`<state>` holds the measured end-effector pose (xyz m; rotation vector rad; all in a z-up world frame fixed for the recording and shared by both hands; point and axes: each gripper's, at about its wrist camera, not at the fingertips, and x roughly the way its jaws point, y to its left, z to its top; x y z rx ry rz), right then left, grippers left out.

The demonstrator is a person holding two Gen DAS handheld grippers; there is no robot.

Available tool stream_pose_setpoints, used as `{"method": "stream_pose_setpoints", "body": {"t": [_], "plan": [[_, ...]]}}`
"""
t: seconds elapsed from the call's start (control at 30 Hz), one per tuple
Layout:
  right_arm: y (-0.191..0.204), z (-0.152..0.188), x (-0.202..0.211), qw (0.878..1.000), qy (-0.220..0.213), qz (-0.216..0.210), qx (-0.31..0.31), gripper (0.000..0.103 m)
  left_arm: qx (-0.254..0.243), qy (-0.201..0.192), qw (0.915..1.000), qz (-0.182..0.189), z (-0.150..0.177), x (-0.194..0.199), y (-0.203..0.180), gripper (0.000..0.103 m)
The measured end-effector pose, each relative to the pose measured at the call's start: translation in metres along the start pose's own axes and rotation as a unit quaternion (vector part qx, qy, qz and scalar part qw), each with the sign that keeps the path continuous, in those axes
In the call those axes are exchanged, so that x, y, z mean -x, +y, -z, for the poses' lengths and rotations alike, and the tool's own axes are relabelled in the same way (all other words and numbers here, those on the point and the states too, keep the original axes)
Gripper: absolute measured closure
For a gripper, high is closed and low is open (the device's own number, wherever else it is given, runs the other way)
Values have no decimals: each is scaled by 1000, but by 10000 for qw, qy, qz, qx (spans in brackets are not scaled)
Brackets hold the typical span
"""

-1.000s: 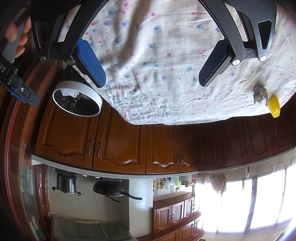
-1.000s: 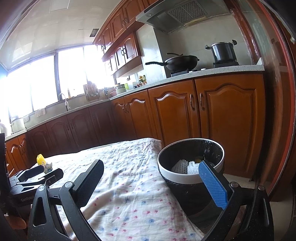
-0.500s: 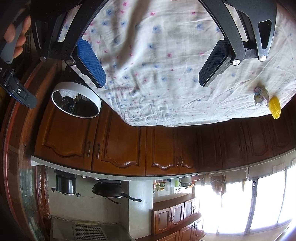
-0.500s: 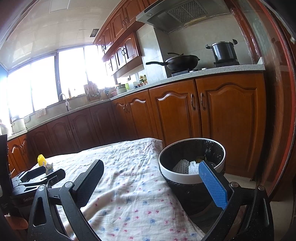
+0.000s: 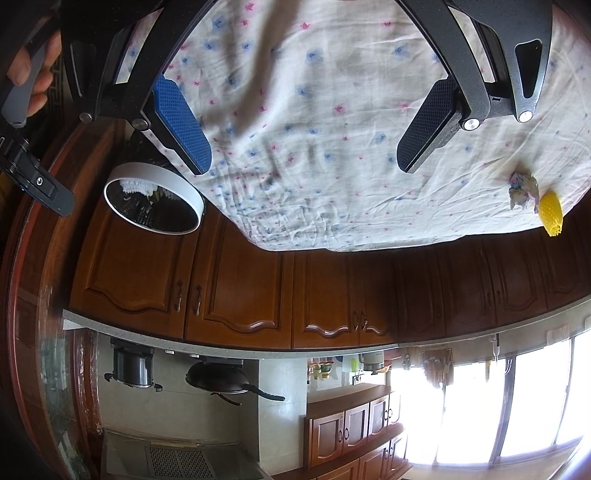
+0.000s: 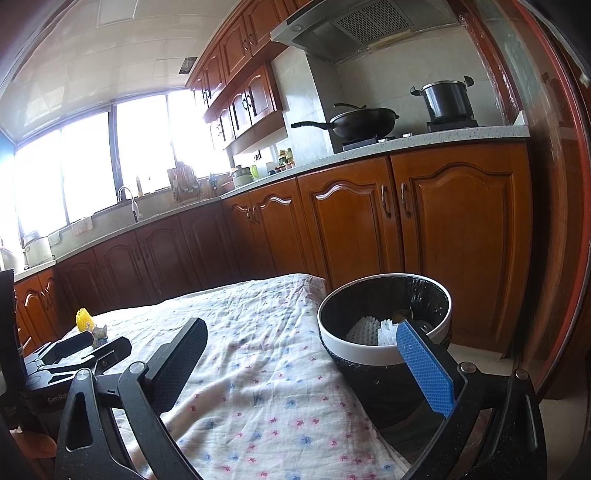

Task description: Collect trash

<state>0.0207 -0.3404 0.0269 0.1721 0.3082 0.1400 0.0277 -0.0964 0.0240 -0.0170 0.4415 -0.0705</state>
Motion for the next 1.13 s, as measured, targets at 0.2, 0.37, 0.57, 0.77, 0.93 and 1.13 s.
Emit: {"method": "stream_pose_setpoints", "body": {"t": [0.2, 0.37, 0.57, 0.77, 0.93, 1.13], "plan": [[2, 1, 0, 10000, 22, -6, -41, 0, -9, 18, 10000, 27, -1, -1, -1, 0], [4, 2, 0, 10000, 44, -11, -50, 0, -25, 26, 10000, 50, 0, -1, -1, 0], [2, 2, -2, 9999, 69, -11, -78, 0, -17, 43, 10000, 57, 1, -2, -2, 0], [2, 3, -5, 9999, 106, -17, -98, 0, -19, 68, 9999, 85, 3, -4, 0, 0], [1, 5, -11, 9998, 169, -40, -124, 0, -3, 88, 9999, 103, 3, -5, -1, 0], [3, 7, -21, 9993, 319, -86, -144, 0, 56, 142, 9997, 165, 3, -11, 3, 0]]}}
